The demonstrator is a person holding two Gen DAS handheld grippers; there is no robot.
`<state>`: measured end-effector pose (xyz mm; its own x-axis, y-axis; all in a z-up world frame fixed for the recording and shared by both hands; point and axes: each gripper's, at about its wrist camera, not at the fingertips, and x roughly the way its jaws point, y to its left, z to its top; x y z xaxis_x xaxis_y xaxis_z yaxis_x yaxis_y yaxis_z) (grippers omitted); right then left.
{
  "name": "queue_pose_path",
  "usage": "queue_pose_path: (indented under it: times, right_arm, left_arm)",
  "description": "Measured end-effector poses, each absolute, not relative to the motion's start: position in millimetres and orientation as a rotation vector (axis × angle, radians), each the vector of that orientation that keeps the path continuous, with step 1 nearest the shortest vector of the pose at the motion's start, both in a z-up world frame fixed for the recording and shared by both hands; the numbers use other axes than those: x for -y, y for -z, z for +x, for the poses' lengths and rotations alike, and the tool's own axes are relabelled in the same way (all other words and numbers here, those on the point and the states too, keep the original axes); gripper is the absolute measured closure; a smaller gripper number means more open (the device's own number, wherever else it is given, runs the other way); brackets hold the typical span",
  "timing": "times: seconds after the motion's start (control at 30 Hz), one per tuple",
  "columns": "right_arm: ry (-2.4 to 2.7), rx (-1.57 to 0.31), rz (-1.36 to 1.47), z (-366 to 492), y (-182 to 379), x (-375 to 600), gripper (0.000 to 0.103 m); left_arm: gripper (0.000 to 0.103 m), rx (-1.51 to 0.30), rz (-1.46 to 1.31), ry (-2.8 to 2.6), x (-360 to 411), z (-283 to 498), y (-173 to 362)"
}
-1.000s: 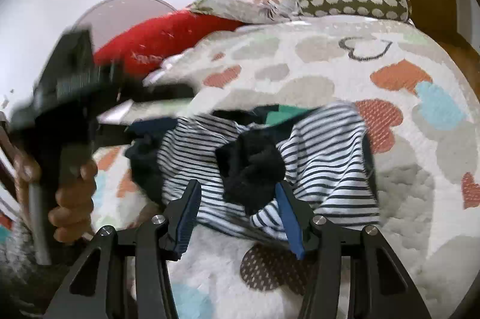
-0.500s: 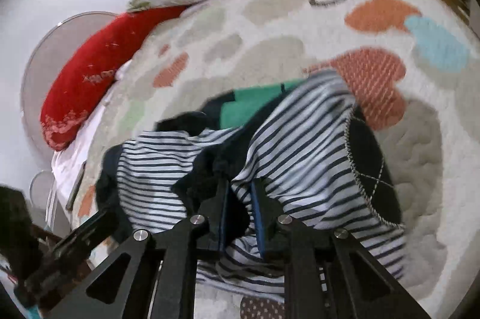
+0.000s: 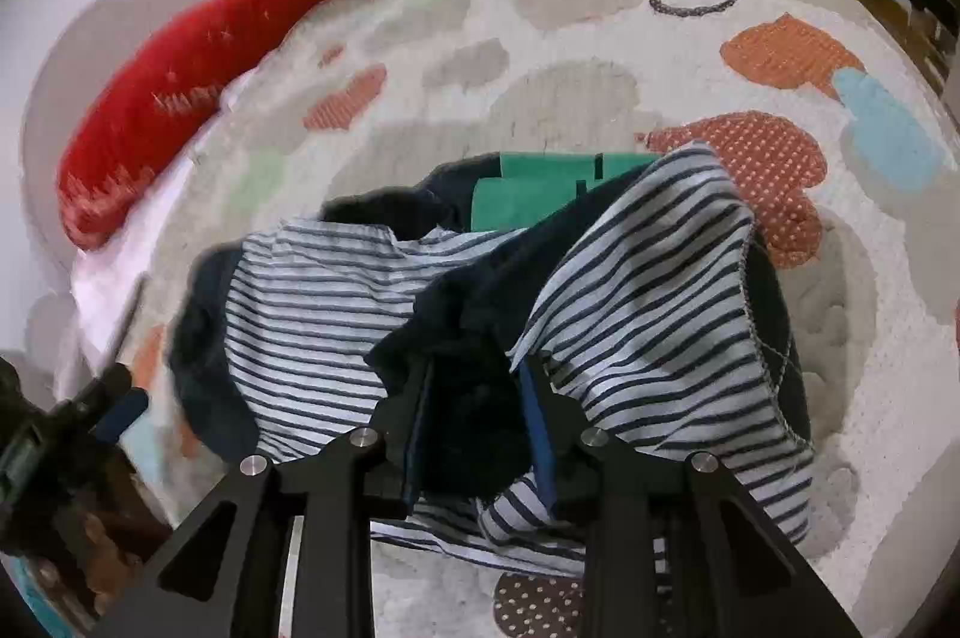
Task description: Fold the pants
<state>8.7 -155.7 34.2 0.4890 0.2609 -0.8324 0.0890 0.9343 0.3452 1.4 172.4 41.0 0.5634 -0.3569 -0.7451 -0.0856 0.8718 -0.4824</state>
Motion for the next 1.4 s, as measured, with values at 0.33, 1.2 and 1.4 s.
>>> queue_pose_path:
  times: [0.33,1.2,1.4]
  right_arm:
    - [-0.282,-1.062,0.231,44.9,-85.2,55.9,0.038]
    - [-0.24,-1.101,0.189,51.6,-101.8,64.4,0.067]
    - [-0.18,-1.025,0.436,27.6,-104.6,171.2,0.066]
  left_arm:
    - [0.03,-0.943,-0.614,0.155,-219.6,-12.2,-31.2]
    - [0.03,-0.932,-0.535,0.262,-187.2,-39.7,-44.1]
    - [0.03,-0.959,-0.495,0.328,-149.2,-31.7,-57.7]
